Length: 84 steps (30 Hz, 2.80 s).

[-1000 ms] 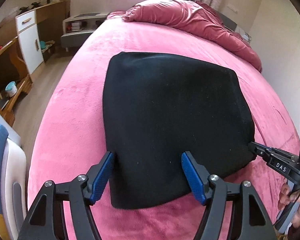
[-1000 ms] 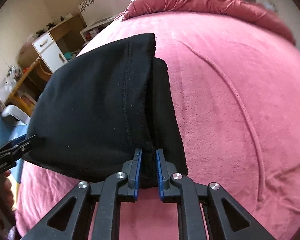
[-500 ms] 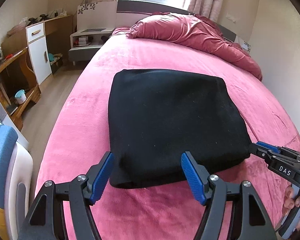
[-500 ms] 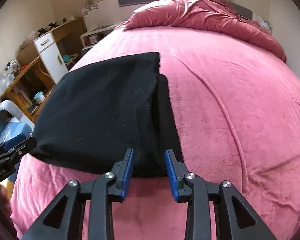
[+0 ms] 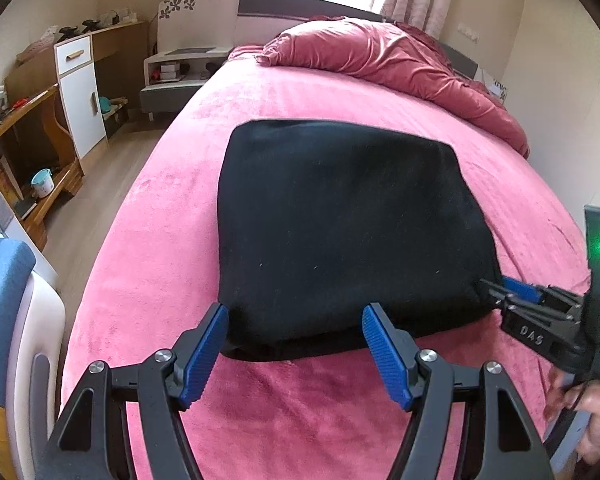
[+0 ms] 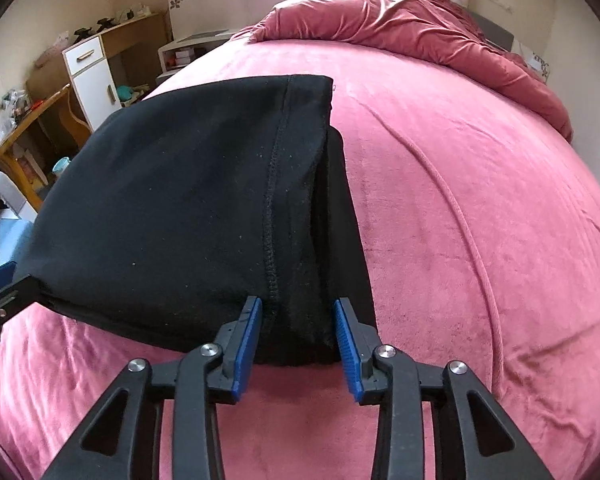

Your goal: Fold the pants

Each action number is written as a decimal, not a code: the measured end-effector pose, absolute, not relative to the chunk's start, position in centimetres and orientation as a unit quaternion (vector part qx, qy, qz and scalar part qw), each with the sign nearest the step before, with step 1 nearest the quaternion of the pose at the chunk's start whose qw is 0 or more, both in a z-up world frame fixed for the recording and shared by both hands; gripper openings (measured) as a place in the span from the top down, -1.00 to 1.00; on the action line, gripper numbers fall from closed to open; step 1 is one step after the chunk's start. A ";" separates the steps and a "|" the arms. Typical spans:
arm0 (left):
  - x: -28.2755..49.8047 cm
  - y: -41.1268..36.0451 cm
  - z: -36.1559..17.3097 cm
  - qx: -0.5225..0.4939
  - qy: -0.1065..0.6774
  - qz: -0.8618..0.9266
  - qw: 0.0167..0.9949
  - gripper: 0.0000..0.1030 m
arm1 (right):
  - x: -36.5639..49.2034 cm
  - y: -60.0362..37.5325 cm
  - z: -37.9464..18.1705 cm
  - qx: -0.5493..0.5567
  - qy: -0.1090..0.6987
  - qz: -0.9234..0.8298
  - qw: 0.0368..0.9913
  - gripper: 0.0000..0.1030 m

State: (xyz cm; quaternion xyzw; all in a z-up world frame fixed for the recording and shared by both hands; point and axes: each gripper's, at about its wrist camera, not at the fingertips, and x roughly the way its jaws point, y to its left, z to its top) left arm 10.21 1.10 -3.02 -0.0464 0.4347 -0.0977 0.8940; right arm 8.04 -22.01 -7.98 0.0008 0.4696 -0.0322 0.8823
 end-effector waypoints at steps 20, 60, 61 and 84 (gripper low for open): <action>3.1 2.6 1.9 -0.044 0.368 -0.066 0.927 -0.39 | 2.5 -18.6 -4.1 0.000 0.420 -0.080 0.904 -0.48; -2.2 3.0 1.4 -0.025 0.369 -0.001 0.929 -0.39 | -5.1 -14.4 -1.3 -0.033 0.366 -0.122 0.922 -0.84; -2.2 3.0 1.3 -0.027 0.370 -0.001 0.929 -0.39 | -5.1 -14.4 -1.3 -0.033 0.367 -0.121 0.922 -0.84; -2.3 3.0 0.9 -0.028 0.379 0.004 0.925 -0.39 | -5.1 -14.1 -1.1 -0.043 0.364 -0.118 0.923 -0.84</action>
